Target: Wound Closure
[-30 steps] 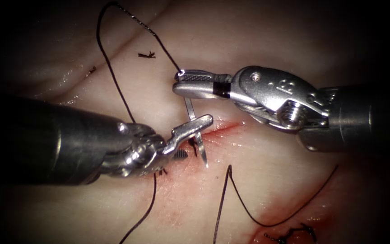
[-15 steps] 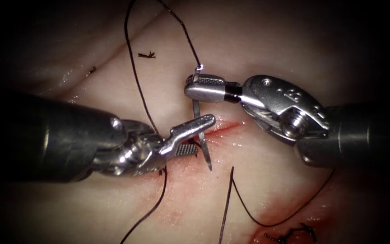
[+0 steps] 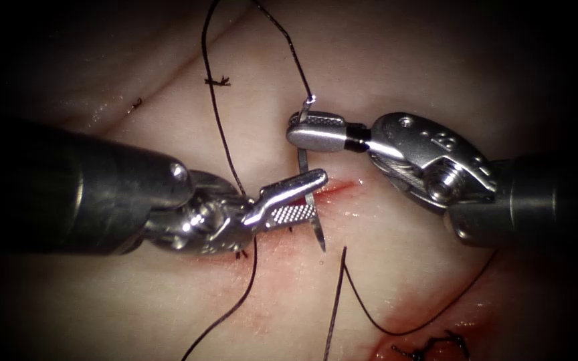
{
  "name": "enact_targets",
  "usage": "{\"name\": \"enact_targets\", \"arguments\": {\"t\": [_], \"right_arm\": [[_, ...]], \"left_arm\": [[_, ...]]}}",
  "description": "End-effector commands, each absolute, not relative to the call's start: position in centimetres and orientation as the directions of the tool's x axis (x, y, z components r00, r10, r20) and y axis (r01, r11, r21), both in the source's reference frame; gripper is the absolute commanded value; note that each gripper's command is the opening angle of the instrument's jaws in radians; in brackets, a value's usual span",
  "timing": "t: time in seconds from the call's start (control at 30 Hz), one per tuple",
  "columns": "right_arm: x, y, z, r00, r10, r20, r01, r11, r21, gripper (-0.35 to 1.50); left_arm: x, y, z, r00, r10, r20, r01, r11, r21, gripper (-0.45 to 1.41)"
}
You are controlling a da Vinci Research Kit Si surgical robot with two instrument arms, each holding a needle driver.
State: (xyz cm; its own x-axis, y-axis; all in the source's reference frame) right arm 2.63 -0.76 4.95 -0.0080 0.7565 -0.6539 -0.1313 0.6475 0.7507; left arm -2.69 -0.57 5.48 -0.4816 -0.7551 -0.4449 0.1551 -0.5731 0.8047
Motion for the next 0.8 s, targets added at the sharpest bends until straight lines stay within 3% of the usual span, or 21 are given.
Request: {"name": "enact_targets", "arguments": {"t": [0.03,0.8], "right_arm": [[2.71,-0.76,4.97,-0.01,0.758,-0.653,-0.132,0.646,0.752,-0.35],[2.6,-0.59,4.94,0.07,0.709,-0.702,-0.17,0.702,0.692,-0.35]], "left_arm": [[-2.74,-0.61,5.56,-0.481,-0.76,-0.437,0.161,-0.567,0.808,0.81],[-2.69,-0.61,5.38,-0.47,-0.7,-0.537,0.123,-0.655,0.746,0.79]]}}
